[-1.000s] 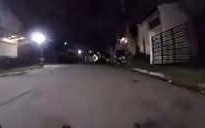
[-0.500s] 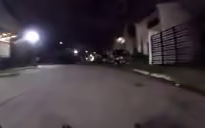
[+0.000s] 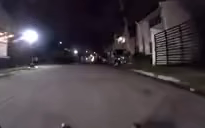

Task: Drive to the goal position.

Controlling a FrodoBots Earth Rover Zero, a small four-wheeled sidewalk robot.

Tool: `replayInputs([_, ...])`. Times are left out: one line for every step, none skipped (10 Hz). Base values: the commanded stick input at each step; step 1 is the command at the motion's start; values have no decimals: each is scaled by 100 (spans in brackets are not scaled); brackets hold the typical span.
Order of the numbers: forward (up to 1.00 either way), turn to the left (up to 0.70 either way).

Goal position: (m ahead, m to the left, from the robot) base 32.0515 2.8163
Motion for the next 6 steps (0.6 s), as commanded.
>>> replayInputs([100,0])
replayInputs([100,0])
replayInputs([100,0])
replayInputs([100,0])
replayInputs([100,0])
replayInputs([100,0])
